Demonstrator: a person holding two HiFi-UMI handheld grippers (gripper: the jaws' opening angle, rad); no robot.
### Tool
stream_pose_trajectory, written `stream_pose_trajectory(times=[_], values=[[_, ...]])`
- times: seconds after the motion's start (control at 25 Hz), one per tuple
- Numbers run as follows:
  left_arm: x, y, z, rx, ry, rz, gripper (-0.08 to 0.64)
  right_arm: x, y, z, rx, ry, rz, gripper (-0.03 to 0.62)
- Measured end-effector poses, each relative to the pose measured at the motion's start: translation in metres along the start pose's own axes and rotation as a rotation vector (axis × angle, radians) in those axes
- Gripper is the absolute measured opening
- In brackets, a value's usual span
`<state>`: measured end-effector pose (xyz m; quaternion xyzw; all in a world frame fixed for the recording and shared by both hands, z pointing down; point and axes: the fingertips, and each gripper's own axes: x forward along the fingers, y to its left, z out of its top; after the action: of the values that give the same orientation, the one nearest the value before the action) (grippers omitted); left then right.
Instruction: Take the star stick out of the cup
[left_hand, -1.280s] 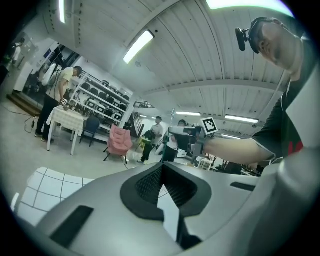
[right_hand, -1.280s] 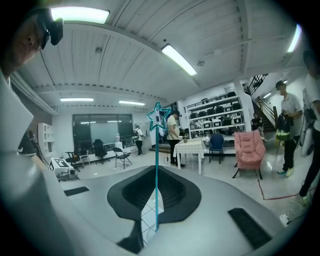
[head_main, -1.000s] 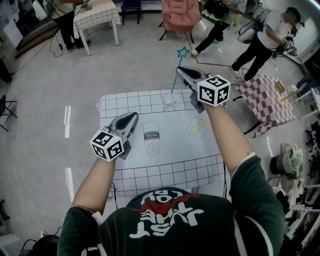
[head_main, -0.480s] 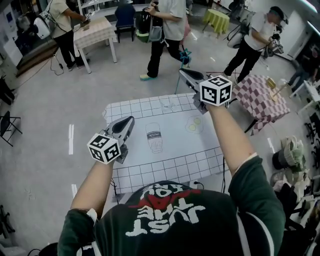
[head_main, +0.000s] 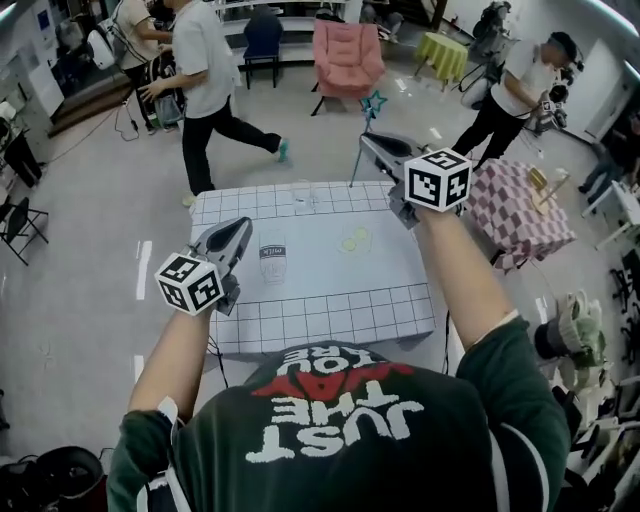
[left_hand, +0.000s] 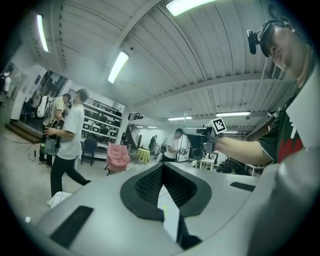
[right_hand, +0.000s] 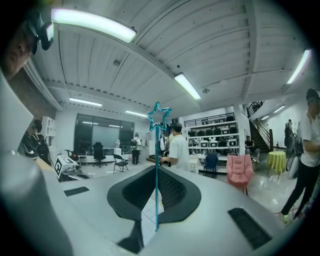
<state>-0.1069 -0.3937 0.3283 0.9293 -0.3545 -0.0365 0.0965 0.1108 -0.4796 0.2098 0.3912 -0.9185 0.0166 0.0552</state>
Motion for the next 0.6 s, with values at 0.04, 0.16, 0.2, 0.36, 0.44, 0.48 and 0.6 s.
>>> stream_pose_trajectory(times=[0.04,0.16,0.2,0.36,0.44,0.48,0.6], values=[[-0.001,-0.011,0.0,0.001,-0.006,0.01,0.009,-0.011,0.002,0.001,0.001,-0.003,0.011,0.043],[-0.008,-0.04,-0.003,-0.002,-0.026,0.036,0.009,-0.041,0.013,0.003,0.008,-0.016,0.046,0.043],[-0.009,-0.05,-0.006,-0.003,-0.029,0.044,0.009,-0.052,0.014,0.001,0.012,-0.02,0.057,0.043],[-0.003,-0.09,-0.024,-0.003,-0.009,0.073,0.009,-0.1,0.004,-0.015,0.048,-0.032,0.085,0.043],[-0.003,-0.101,-0.034,-0.003,0.005,0.086,0.009,-0.117,0.001,-0.025,0.066,-0.035,0.09,0.043],[-0.004,-0.104,-0.039,-0.005,0.011,0.093,0.009,-0.123,0.0,-0.03,0.076,-0.034,0.091,0.043],[-0.011,-0.109,-0.054,-0.019,0.03,0.111,0.009,-0.136,0.002,-0.05,0.11,-0.021,0.09,0.043]])
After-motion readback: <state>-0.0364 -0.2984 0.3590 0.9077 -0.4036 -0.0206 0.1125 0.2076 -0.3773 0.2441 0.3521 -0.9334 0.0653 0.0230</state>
